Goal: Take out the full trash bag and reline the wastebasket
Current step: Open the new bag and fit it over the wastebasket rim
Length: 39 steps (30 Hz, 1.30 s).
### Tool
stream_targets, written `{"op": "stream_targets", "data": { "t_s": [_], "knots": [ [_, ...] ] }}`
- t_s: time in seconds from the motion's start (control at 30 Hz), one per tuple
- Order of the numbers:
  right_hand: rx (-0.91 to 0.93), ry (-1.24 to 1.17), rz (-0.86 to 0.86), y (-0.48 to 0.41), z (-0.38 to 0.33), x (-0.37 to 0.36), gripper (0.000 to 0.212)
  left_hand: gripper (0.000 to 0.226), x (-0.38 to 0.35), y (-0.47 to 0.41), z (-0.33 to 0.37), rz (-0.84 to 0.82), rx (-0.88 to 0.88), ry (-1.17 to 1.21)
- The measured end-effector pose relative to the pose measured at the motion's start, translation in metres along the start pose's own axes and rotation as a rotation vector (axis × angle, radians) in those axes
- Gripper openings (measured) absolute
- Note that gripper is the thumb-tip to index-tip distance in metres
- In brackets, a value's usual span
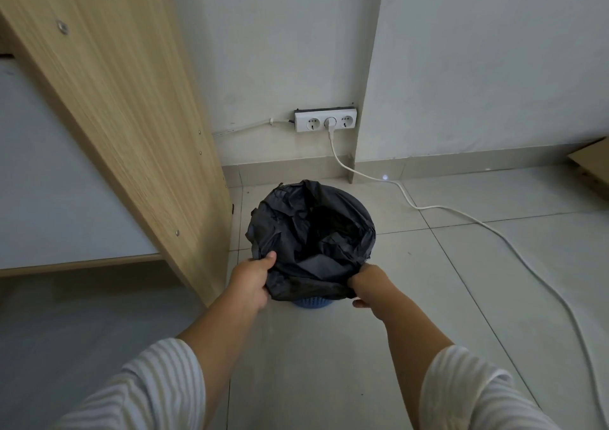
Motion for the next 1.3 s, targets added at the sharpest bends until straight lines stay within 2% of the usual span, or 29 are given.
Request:
{"op": "stream_targets", "data": {
  "t_s": [0.07,0.13,0.17,0.23,0.33,0.43,0.53,0.63,0.73,0.77,0.83,0.9,1.0,1.07,1.17,1.23,1.3],
  "knots": [
    [-0.036,-0.333,-0.109,0.0,0.005,0.0,0.017,0.037,0.001,-0.001,0.002,0.01,-0.018,-0.007],
    [-0.071,-0.708,-0.224,0.001,0.006,0.002,0.023,0.036,0.0,-0.001,0.002,0.009,-0.02,-0.007],
    [-0.076,-0.82,-0.233,-0.002,0.006,0.004,0.025,0.036,-0.002,-0.001,0.0,0.002,-0.017,-0.003],
    [-0.072,-0.926,-0.183,-0.007,0.005,0.009,0.03,0.033,-0.004,-0.001,-0.002,-0.017,-0.02,0.0],
    [-0.042,-0.946,-0.013,-0.009,0.007,0.019,0.031,0.021,-0.005,0.004,-0.003,-0.028,-0.035,0.003],
    [0.0,-1.036,-0.037,-0.008,0.005,0.021,0.022,0.02,0.002,0.008,-0.006,-0.021,-0.005,0.002],
    [-0.022,-0.907,0.003,-0.013,0.009,0.021,0.021,0.029,0.007,0.008,-0.01,-0.013,-0.001,-0.153],
    [0.003,-0.451,0.204,-0.015,0.007,0.028,0.026,0.031,0.009,0.007,-0.009,0.033,-0.002,-0.291],
    [0.077,-0.151,0.273,-0.008,-0.003,0.027,0.008,0.032,-0.002,0.007,-0.007,-0.024,-0.008,-0.31],
    [0.104,-0.096,0.301,-0.006,-0.006,0.027,0.008,0.035,-0.008,0.009,-0.006,-0.055,-0.028,-0.316],
    [0.191,-0.091,0.377,-0.006,-0.009,0.029,0.029,0.042,-0.018,0.013,-0.003,-0.1,-0.066,-0.308],
    [0.235,-0.216,0.415,0.0,-0.012,0.031,0.029,0.042,-0.024,0.018,-0.005,-0.122,-0.051,-0.172],
    [0.204,-0.376,0.328,0.004,-0.01,0.028,0.022,0.03,-0.034,0.027,-0.009,-0.177,0.035,0.067],
    [0.152,-0.385,0.228,0.001,-0.007,0.022,0.023,0.043,-0.035,0.028,-0.011,-0.204,0.031,0.059],
    [0.086,-0.201,0.128,-0.003,-0.003,0.016,0.018,0.049,-0.027,0.027,-0.01,-0.157,-0.007,0.052],
    [0.058,-0.03,0.145,-0.002,0.0,0.017,0.028,0.049,-0.026,0.026,-0.009,-0.18,-0.003,0.129],
    [0.036,-0.053,0.127,-0.001,0.002,0.017,0.03,0.049,-0.026,0.027,-0.008,-0.186,0.0,0.196]
  ]
}}
Point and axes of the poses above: each hand's wrist, its own y-axis away from the middle knuckle, its own x-axis out of the back of the hand, z = x × y, the point moved 7 cm from there along -y, towards the middle knuckle, and after that the axes turned 11 degrees about -x, right-handed, at the moved point
